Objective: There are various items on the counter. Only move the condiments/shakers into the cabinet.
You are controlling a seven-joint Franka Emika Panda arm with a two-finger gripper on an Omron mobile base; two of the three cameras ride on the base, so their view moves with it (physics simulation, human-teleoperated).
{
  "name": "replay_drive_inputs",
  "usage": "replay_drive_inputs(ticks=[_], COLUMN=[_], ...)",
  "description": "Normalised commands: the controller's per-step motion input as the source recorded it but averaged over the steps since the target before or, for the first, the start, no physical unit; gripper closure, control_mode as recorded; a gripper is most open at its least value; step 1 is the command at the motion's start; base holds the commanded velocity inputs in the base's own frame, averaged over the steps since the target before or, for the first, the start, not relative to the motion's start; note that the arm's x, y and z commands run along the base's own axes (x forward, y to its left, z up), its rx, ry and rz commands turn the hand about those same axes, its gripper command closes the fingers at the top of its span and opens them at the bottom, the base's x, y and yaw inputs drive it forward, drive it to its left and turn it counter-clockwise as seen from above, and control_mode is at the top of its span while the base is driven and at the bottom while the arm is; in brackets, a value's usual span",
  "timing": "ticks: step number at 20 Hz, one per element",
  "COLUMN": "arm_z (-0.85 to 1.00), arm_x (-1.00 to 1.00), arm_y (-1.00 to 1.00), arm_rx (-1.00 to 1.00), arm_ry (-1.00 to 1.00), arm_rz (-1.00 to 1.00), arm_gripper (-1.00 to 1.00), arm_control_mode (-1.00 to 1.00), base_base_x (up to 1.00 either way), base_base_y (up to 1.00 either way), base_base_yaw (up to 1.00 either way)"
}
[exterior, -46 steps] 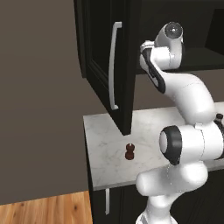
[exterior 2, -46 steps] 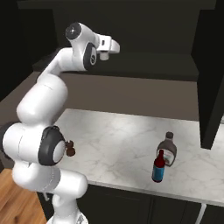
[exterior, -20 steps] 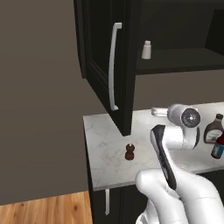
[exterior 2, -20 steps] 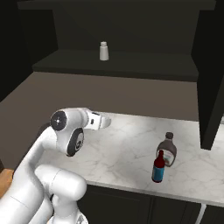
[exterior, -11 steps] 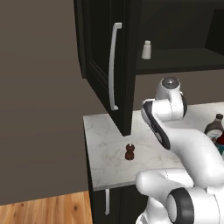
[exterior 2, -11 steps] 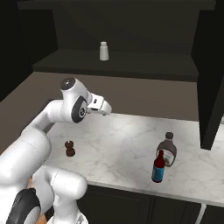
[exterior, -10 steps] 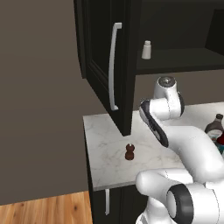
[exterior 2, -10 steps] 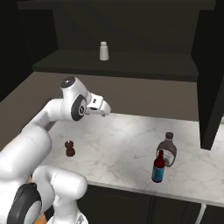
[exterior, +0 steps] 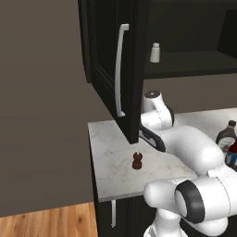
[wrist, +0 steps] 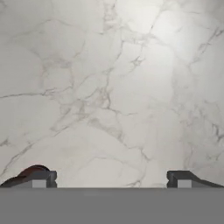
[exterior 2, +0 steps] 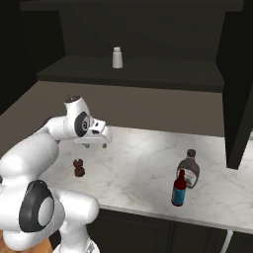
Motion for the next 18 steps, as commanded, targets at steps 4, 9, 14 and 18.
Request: replay_drive_inputs(ticks=[4, 9, 14, 18], arm_z=[-0.98, -0.54, -0.05, 0.02], arm_x=[-0.41, -0.15, 0.00, 0.04], arm_y=[0.06, 0.08, 0.39, 0.14], arm_rx=[0.21, 0.32, 0.10, 0.00], arm_ry=[0.00, 0.00, 0.08, 0.15], arm_rz=[0.06, 0.04, 0.02, 0.00], arm_gripper=[-1.00, -1.00, -1.00, -1.00], arm_control_mode=[-1.00, -1.00, -1.00, -1.00], base_base_x=[0.00, 0.00, 0.00, 0.00], base_base_y=[0.00, 0.00, 0.00, 0.00], base_base_yaw=[0.00, 0.00, 0.00, 0.00])
